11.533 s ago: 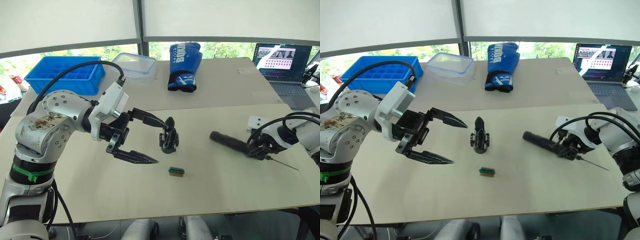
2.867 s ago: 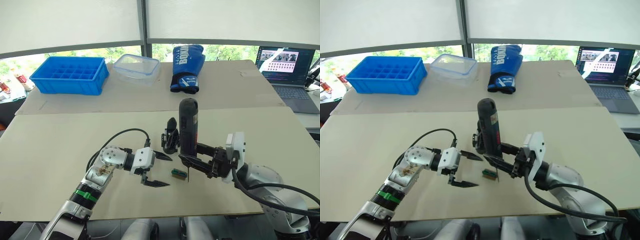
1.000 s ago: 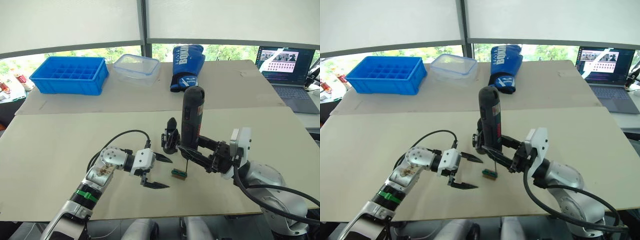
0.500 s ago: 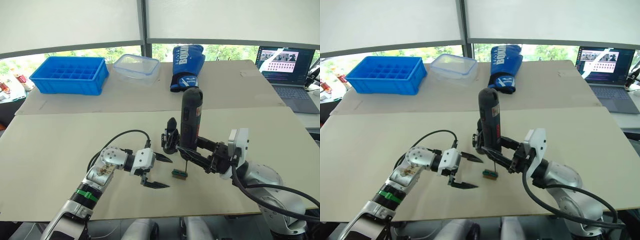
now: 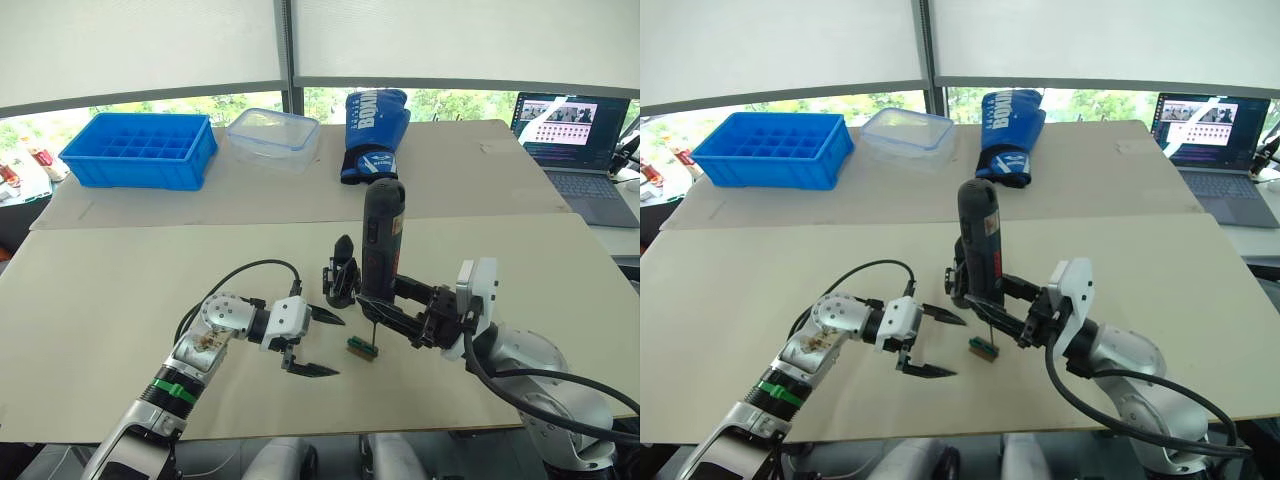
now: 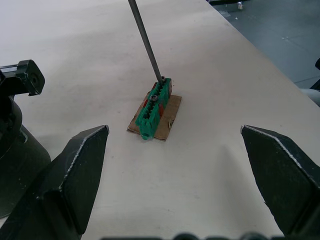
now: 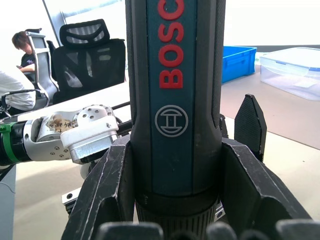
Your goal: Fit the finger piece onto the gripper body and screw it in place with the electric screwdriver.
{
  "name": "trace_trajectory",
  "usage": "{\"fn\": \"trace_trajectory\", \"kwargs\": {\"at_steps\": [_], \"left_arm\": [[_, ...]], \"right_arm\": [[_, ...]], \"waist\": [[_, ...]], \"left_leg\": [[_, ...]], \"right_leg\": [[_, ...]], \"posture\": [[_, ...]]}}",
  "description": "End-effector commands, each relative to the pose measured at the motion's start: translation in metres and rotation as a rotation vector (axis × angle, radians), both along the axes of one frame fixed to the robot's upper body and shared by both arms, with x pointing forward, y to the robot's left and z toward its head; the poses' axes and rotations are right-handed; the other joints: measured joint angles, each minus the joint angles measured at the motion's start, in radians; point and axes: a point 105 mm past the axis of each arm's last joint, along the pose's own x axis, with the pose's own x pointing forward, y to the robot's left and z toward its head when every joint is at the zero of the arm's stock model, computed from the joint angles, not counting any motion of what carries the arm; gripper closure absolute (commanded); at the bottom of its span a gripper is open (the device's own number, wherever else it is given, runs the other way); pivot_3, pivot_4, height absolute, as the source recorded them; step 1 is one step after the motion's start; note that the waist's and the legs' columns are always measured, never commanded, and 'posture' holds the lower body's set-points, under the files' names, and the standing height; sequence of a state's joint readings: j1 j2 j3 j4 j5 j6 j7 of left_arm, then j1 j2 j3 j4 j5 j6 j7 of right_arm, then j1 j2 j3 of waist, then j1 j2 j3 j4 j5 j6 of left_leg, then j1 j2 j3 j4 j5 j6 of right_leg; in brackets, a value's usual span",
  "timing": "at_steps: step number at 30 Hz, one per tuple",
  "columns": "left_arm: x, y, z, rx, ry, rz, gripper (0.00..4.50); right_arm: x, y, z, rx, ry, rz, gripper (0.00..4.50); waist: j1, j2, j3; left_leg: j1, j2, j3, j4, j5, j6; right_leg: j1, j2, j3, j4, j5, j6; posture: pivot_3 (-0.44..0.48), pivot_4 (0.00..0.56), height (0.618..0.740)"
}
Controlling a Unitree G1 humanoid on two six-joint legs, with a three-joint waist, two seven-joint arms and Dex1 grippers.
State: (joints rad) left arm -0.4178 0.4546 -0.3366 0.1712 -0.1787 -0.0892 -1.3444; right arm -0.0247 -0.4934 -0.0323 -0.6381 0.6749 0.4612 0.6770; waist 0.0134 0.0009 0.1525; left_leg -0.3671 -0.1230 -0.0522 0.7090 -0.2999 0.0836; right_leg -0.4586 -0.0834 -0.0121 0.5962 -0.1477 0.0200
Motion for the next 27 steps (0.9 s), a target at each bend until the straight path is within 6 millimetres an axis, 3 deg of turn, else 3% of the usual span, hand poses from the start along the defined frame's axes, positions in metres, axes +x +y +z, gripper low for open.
{"fn": "trace_trajectory", "kwargs": {"at_steps": [1, 27], "left_arm": [[0.0011, -0.0029, 0.0067, -0.015, -0.039, -0.014, 0.00], [0.0010, -0.0023, 0.0070, -0.013, -0.041, -0.011, 0.00]], "right_arm": [[-0.0101, 0.0048, 0.0181, 0.039, -0.073, 0.042, 2.59], [-0.0143, 0.0074, 0.0170, 0.058, -0.040, 0.079, 2.59]], "waist": [[0.000, 0.000, 0.000], [0.000, 0.000, 0.000]], "left_leg": [[0.000, 0.000, 0.000, 0.000, 0.000, 0.000], [0.000, 0.000, 0.000, 0.000, 0.000, 0.000]], "right_leg": [[0.000, 0.000, 0.000, 0.000, 0.000, 0.000], [0.000, 0.000, 0.000, 0.000, 0.000, 0.000]], "posture": [[0.000, 0.150, 0.740], [0.000, 0.150, 0.740]]}}
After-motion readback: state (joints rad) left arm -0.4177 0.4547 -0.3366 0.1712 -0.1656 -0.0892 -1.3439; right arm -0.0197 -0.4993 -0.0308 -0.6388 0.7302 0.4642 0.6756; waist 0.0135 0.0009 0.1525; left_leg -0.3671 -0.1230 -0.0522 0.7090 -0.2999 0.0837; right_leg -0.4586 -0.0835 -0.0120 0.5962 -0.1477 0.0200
